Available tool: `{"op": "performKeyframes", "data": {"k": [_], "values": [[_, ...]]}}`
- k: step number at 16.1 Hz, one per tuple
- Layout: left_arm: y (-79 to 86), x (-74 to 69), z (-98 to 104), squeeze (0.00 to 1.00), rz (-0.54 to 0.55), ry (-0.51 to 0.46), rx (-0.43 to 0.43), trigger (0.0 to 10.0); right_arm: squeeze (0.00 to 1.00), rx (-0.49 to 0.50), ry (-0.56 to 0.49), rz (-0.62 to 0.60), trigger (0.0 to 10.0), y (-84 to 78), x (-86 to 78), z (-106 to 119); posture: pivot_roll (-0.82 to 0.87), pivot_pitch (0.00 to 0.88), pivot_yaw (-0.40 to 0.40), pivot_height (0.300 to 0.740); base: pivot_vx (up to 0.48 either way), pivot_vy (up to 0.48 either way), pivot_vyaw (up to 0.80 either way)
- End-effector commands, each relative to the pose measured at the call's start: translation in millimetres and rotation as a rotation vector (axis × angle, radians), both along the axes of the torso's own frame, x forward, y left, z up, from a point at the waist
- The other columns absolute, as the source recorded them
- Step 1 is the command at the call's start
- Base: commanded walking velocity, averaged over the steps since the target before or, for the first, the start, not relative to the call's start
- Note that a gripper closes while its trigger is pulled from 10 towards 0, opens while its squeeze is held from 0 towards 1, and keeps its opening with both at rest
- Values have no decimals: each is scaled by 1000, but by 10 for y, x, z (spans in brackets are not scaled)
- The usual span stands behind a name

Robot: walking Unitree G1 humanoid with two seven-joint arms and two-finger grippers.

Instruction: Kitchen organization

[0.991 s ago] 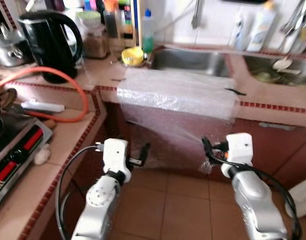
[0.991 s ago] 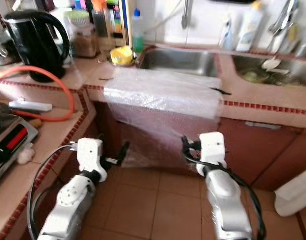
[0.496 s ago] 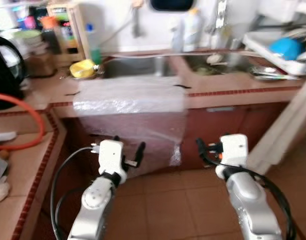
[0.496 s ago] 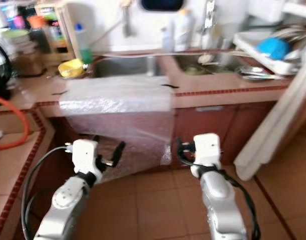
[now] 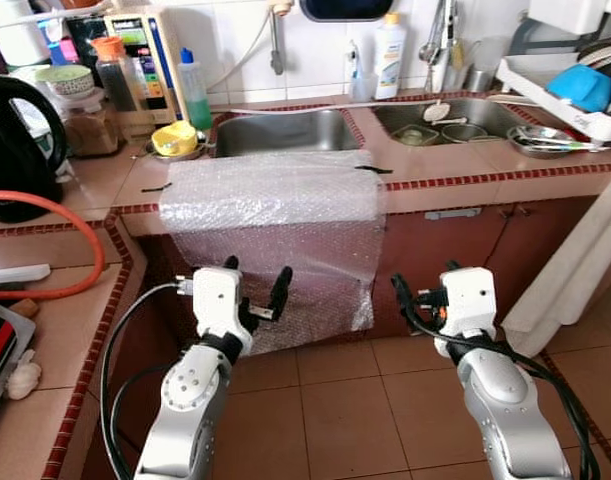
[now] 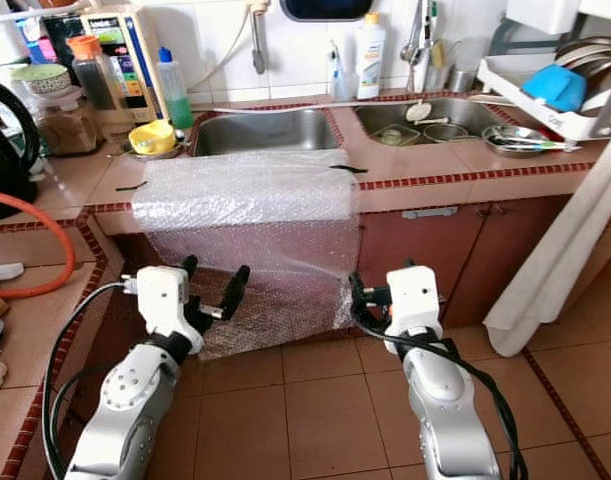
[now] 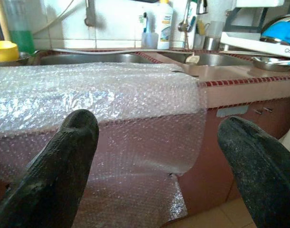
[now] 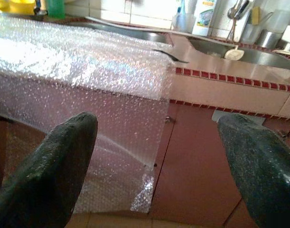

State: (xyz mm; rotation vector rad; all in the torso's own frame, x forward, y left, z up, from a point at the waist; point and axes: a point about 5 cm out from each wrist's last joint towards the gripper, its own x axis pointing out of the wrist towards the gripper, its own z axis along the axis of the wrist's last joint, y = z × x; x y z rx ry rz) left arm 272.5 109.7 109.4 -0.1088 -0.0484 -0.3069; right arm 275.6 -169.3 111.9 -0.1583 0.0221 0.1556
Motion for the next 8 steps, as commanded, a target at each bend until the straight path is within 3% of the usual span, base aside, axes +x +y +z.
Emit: {"op": "performKeyframes", "data": {"k": [1, 5, 8], "values": [[42, -1, -8, 0, 10, 8, 4, 10000, 0, -5, -41, 3, 10000, 10, -2, 90, -244, 7, 74, 740, 0, 0, 0], [87, -29, -61, 0, 27, 28, 18, 10000, 0, -33, -53, -30, 10000, -30, -47, 96, -244, 13, 75, 740, 0, 0, 0], [237, -23, -97, 0, 133, 28, 81, 10000, 0, -77, -92, -158, 10000, -208, -88, 151, -247, 15, 77, 740, 0, 0, 0]]}}
